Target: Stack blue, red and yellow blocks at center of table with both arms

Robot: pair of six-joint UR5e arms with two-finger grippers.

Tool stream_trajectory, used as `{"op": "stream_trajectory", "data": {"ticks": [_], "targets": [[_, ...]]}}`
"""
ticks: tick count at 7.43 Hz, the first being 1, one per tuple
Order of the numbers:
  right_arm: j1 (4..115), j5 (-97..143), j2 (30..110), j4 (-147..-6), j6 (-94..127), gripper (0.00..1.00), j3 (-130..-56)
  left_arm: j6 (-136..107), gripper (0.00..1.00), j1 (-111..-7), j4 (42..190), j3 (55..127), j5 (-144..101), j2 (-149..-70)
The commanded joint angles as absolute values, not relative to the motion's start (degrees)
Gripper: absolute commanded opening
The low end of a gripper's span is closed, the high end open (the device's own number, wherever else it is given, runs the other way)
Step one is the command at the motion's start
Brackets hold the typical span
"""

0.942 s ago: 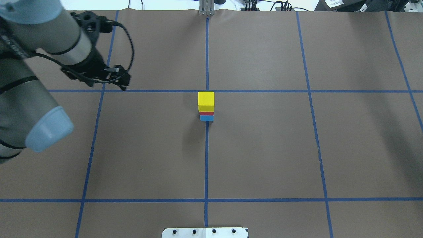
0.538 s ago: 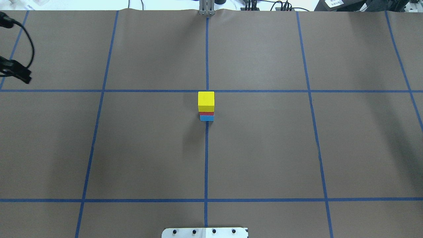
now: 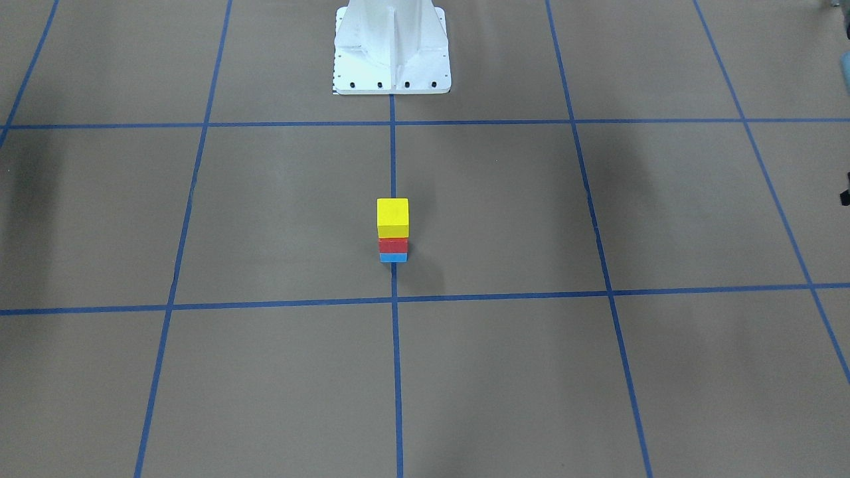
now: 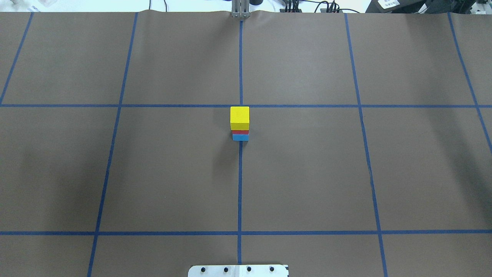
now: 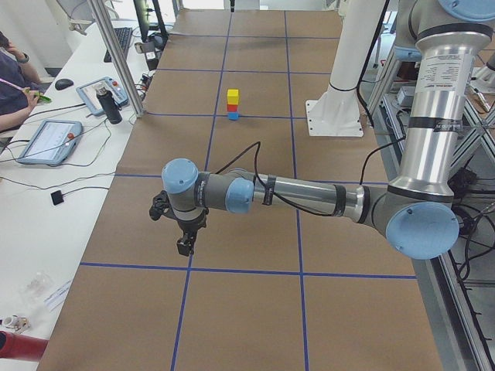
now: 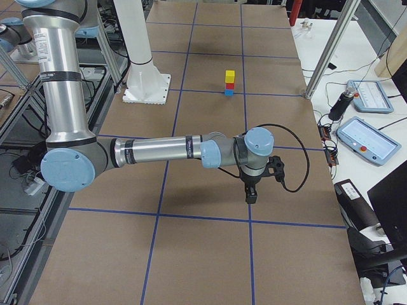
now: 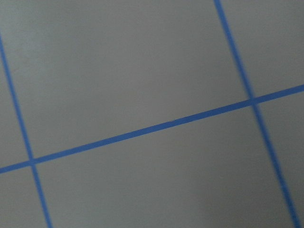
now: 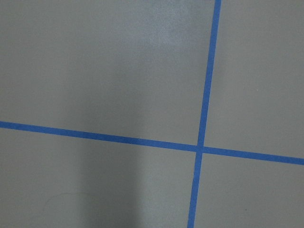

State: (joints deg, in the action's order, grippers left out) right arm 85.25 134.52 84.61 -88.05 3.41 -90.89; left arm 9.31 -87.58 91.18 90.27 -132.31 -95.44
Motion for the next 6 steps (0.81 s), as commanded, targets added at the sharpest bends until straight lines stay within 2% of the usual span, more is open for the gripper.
{"op": "stream_trajectory", "data": {"ticks": [1,3,6], "targets": [[86.3,136.2,85.3,-88.3,3.5,0.99,-90.6,9.2,1.0,-88.9,91.3,91.0,-128.4,-95.9],[87.3,137.5,85.5,-88.9,3.4,0.99,-90.4,5.7,1.0,-88.4,91.3,92.2,-128.1,-95.5],[89.6,138.2,88.4,-88.9,3.3,0.99,-90.4,5.4,1.0,-87.8,91.5,89.7,-127.9,-95.5]]}}
